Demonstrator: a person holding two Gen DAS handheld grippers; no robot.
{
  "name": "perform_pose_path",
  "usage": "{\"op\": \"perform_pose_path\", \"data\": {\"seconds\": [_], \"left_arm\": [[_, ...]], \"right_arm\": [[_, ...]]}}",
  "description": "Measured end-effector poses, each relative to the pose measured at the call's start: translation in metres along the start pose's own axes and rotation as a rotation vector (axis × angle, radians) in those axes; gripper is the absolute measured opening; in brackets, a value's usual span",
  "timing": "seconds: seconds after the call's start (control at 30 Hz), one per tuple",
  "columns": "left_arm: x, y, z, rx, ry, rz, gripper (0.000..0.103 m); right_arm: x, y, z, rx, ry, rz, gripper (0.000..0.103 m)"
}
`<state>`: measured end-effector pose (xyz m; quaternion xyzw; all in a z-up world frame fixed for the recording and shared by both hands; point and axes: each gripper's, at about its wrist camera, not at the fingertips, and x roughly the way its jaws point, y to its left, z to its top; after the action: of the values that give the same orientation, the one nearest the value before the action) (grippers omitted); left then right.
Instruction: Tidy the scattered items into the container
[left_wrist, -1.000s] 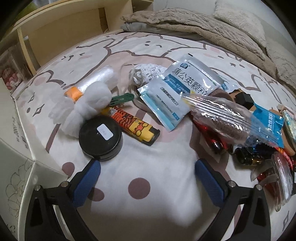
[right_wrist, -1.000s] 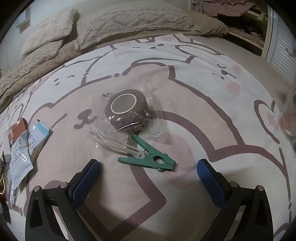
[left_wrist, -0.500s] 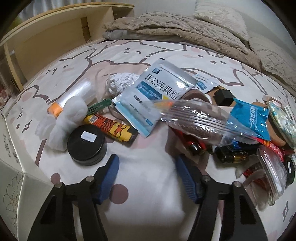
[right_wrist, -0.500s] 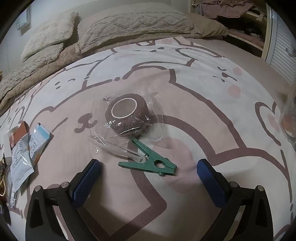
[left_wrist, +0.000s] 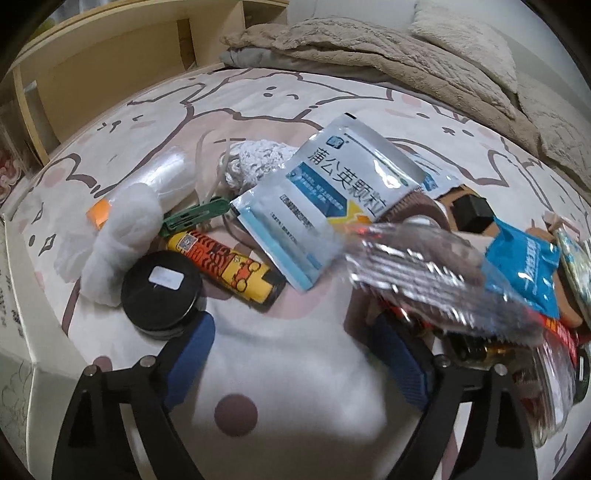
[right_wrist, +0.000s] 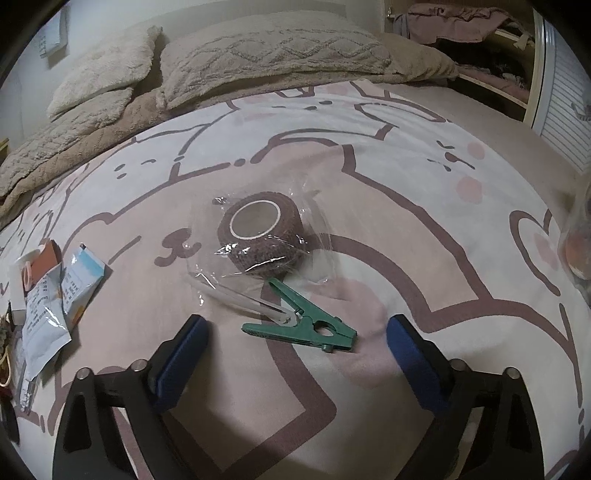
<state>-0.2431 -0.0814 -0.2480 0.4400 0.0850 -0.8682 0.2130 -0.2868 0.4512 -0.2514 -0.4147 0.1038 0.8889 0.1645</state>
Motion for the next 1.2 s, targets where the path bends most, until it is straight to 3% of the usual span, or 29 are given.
{"op": "perform_pose_path", "data": {"seconds": [0.23,0.3,0.37,0.47,0.57,0.87,1.2], "left_arm": [[0.005,0.003,0.009,-0.028,0.004,0.011,0.086],[0.005,0.005,0.011,-0.041,-0.003,0.021,0.076],[0.003,0.007,0.011,-0.041,-0.013,0.028,0.055],[-0.002,0.006,0.01,-0.03,-0.028,0.026,0.031],[-0.006,0.007,0.007,-0.016,-0.036,0.03,0.016],[-0.015,0.012,-0.003,0.007,-0.035,0.027,0.003],[-0.028,0.017,-0.017,0.033,-0.027,0.022,0.001]], "right_arm": [[-0.003,-0.004,0.0,0.022,-0.02,0.017,0.078],[-0.005,-0.005,0.0,0.027,-0.027,0.018,0.069],[-0.008,-0.005,0.0,0.026,-0.038,0.018,0.056],[-0.01,-0.003,-0.002,0.016,-0.044,0.027,0.056],[-0.014,-0.001,-0.005,-0.002,-0.043,0.031,0.056],[-0.029,0.005,-0.02,-0.06,-0.034,0.045,0.055],[-0.058,0.009,-0.05,-0.13,-0.019,0.094,0.055]]}}
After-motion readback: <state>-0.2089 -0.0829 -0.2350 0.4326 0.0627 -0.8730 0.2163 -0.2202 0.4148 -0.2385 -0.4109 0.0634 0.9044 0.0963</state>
